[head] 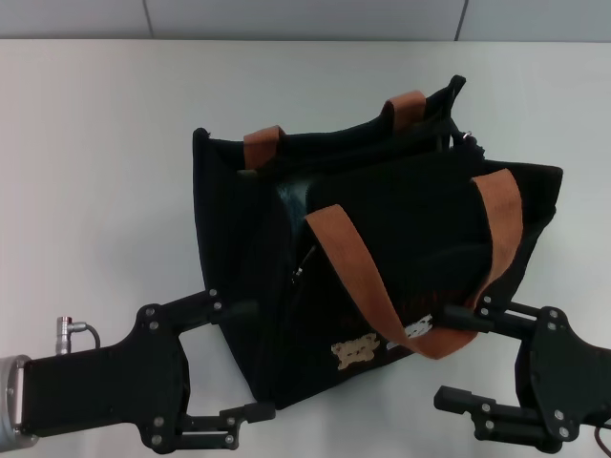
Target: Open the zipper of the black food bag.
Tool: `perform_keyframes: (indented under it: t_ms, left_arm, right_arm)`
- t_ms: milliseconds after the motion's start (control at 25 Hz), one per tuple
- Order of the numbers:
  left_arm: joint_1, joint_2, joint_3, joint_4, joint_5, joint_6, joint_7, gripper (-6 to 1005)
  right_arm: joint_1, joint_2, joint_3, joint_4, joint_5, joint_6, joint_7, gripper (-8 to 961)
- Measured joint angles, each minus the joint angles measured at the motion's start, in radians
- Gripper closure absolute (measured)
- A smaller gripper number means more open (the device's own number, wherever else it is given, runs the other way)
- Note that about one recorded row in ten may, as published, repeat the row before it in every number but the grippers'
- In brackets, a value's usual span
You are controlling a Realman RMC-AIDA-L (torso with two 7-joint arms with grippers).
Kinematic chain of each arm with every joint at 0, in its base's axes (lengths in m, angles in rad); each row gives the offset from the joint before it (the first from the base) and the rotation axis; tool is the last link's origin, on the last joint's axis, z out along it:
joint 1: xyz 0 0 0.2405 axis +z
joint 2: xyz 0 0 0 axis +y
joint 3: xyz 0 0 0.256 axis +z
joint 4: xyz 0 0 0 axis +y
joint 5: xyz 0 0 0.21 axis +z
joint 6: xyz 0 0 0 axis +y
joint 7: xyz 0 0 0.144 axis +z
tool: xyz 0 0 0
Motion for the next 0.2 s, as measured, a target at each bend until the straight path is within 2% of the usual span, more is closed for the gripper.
perform_keyframes:
  t_ms: [200]
  left_arm:
    - [0.008, 0.001, -0.005, 0.001, 0.002, 0.005, 0.008, 167]
  right_arm:
    - [0.002, 0.000, 0.000, -0.001, -0.001, 0.007, 0.005, 243]
